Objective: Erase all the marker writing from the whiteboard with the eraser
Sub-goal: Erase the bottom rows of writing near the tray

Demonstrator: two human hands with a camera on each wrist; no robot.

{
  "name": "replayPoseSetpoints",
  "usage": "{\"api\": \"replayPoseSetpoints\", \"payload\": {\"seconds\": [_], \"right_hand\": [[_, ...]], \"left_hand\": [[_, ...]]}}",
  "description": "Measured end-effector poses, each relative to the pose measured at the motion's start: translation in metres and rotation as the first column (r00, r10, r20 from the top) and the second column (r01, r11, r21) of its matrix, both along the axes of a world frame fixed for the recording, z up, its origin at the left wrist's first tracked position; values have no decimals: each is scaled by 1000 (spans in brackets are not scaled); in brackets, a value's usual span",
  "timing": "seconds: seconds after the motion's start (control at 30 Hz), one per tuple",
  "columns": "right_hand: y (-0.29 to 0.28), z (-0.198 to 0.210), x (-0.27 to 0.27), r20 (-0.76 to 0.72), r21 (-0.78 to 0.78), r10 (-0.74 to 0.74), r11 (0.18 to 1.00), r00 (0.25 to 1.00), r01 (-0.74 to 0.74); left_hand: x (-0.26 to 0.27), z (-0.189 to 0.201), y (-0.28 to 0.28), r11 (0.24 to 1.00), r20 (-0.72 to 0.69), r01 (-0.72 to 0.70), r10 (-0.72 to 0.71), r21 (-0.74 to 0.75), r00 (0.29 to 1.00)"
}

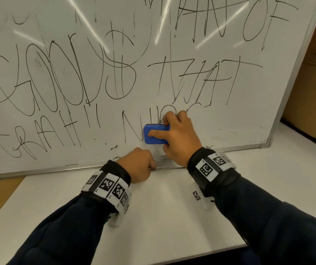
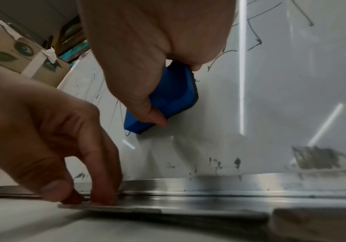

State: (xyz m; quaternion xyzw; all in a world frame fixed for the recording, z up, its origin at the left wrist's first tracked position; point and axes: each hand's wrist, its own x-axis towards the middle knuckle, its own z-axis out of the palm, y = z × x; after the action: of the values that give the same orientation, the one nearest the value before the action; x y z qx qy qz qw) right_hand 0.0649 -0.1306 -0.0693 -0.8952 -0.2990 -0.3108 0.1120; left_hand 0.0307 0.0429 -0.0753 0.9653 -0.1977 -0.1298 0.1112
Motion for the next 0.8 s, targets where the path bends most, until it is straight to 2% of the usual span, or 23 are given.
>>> {"api": "replayPoseSetpoints", "payload": {"seconds": [0.37, 0.6, 0.8], "right_hand": [[-35, 0, -2, 27, -30, -72, 997, 997, 73], [17, 0, -3, 18, -70, 24, 997, 1000, -23], [34, 1, -3, 15, -113, 81, 990, 997, -79]], "left_hand": [[-4, -1, 0, 1000, -19, 24, -24, 17, 1000], [-7, 2, 5, 1000, -52, 25, -26, -12, 998], [-6, 9, 27, 986, -145, 4, -29, -169, 989]]}}
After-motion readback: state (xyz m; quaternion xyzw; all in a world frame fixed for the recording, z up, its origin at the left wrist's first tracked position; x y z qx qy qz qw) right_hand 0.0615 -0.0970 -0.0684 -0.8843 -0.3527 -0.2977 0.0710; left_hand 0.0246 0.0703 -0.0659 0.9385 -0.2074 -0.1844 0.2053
